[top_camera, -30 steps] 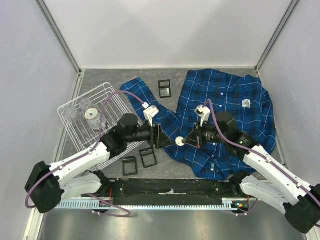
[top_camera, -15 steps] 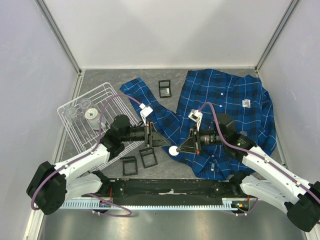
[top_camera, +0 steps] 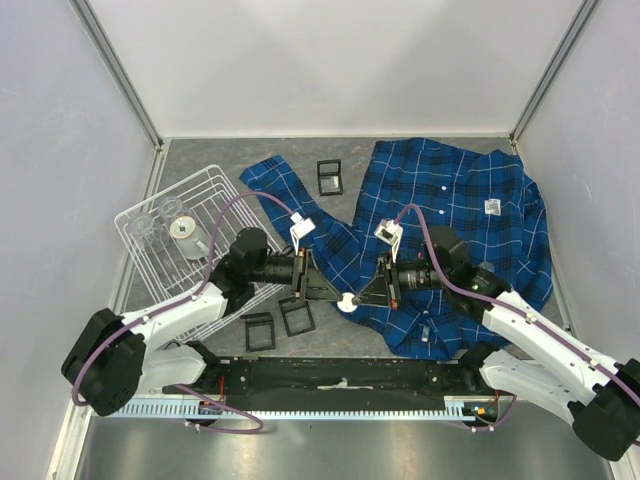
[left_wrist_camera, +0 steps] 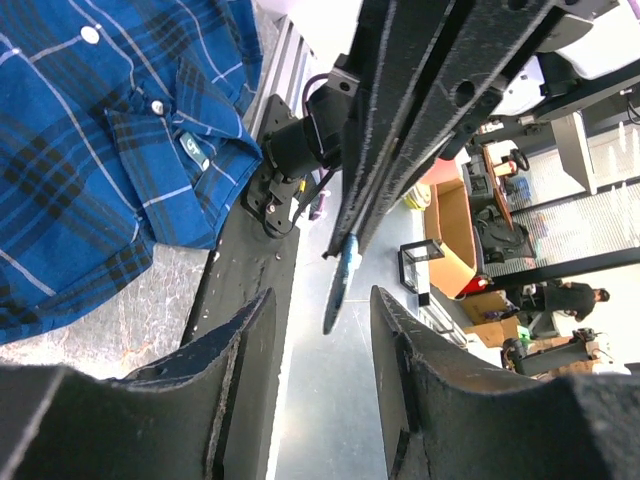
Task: Remove the brooch from the garment
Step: Close the brooch.
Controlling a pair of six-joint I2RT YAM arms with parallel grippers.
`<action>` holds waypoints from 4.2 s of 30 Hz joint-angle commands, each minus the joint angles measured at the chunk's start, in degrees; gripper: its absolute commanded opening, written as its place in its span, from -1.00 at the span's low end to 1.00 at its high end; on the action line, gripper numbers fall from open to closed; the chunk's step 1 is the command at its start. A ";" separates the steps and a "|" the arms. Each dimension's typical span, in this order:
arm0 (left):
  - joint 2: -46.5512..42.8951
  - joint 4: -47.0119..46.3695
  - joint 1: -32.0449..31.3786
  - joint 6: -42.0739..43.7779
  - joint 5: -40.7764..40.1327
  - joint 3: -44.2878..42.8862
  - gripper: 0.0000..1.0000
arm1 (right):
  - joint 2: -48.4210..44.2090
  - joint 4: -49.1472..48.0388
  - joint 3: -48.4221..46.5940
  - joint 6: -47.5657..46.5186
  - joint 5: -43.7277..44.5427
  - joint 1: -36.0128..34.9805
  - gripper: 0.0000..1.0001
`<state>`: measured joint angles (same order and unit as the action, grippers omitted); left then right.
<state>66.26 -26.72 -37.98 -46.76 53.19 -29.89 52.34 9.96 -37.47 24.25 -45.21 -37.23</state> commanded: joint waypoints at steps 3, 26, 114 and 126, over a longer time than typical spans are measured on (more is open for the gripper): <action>2.73 -2.99 -0.61 1.06 4.20 -2.54 -0.09 | 0.22 -1.78 -1.81 -0.34 -1.37 -0.73 -1.00; -10.53 -6.76 -0.52 -4.03 -14.60 4.66 -0.96 | -1.80 -20.47 5.30 11.24 3.29 -0.91 0.37; -22.49 -5.80 -2.10 2.90 -24.54 9.68 -0.96 | 10.77 -39.31 9.09 33.84 26.49 -7.06 -0.38; -22.93 -5.10 -2.54 8.87 -19.09 8.36 -0.96 | 12.79 -40.28 8.56 35.07 24.03 -7.06 -0.51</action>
<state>44.58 -28.80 -38.98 -41.43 25.63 -19.09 63.81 -28.69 -28.45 58.74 -24.53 -44.82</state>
